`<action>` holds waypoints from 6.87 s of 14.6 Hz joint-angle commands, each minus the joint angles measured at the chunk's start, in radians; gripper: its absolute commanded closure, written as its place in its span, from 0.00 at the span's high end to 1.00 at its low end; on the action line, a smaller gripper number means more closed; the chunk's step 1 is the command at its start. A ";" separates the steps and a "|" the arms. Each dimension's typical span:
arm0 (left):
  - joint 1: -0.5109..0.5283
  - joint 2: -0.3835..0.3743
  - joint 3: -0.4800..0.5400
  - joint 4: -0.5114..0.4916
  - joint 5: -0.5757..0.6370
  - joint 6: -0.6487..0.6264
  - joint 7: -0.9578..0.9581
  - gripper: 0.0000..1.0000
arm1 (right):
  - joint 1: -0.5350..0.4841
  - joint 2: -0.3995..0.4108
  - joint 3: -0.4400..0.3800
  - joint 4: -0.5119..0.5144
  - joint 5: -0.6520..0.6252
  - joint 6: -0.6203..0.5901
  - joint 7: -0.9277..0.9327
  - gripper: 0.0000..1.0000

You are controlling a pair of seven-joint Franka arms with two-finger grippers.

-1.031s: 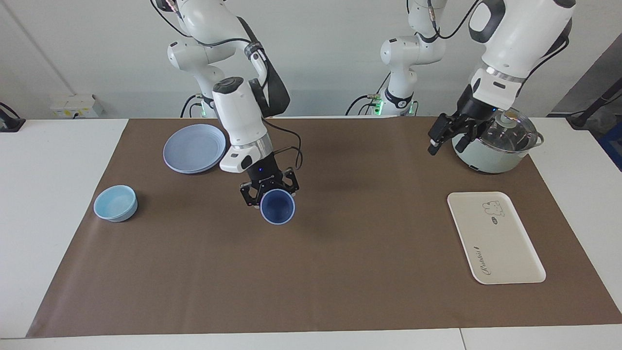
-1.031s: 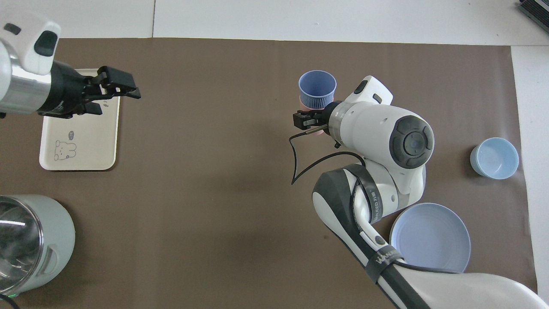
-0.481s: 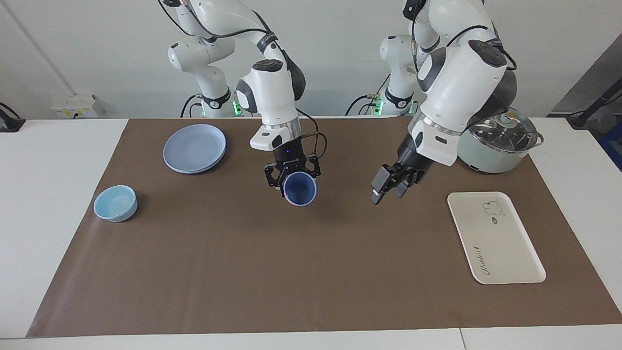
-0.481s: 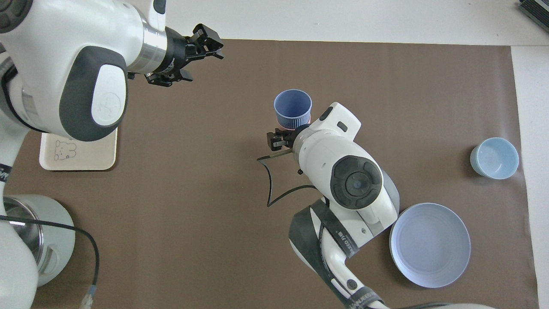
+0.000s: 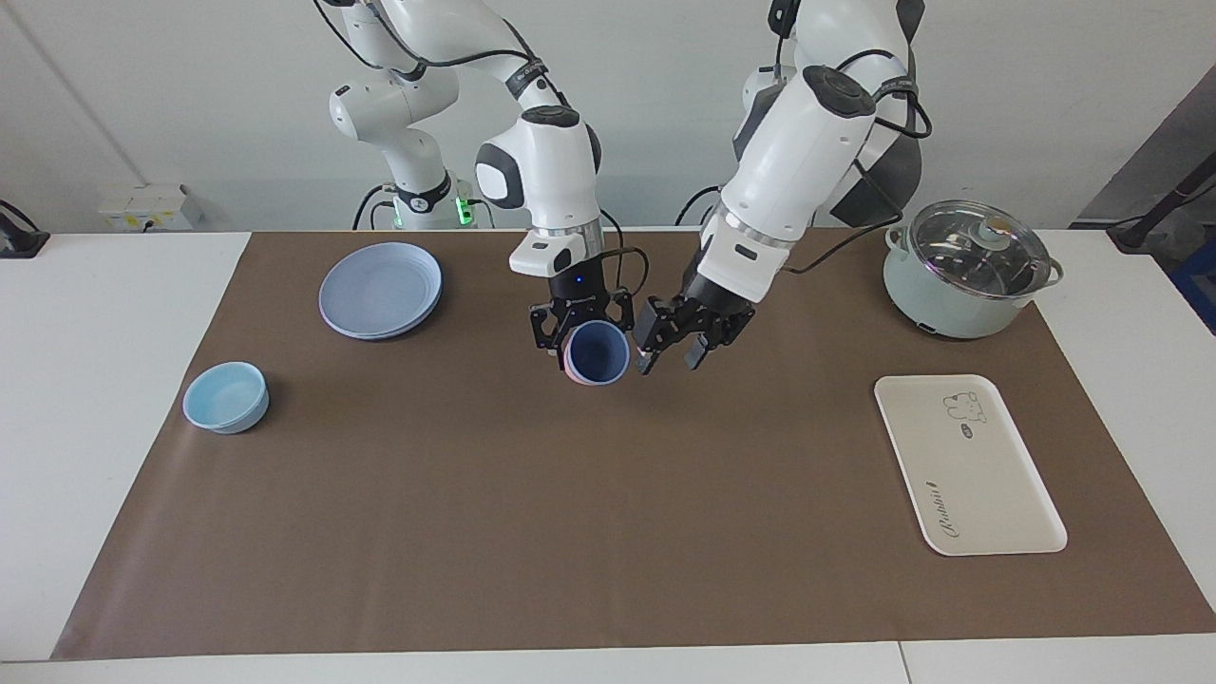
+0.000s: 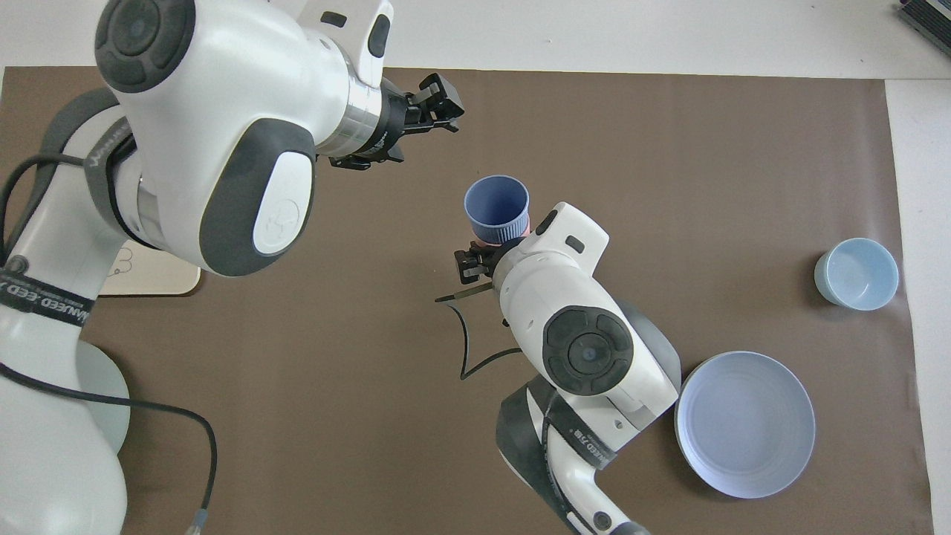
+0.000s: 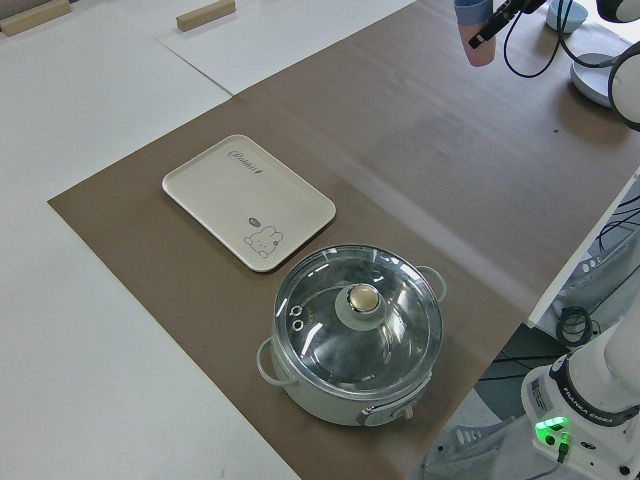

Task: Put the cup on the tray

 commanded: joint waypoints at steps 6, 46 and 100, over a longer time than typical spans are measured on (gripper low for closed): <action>-0.078 0.003 0.011 -0.070 0.056 -0.020 -0.008 0.65 | -0.002 -0.035 0.002 -0.028 -0.035 -0.018 0.029 0.00; 0.609 -0.155 0.020 -0.223 0.147 0.104 0.652 0.00 | -0.277 0.042 0.010 -0.012 0.125 0.269 -0.515 0.00; 0.491 -0.502 0.015 -0.337 0.154 -0.517 0.691 1.00 | -0.753 0.042 0.008 0.058 1.392 -0.312 -2.222 1.00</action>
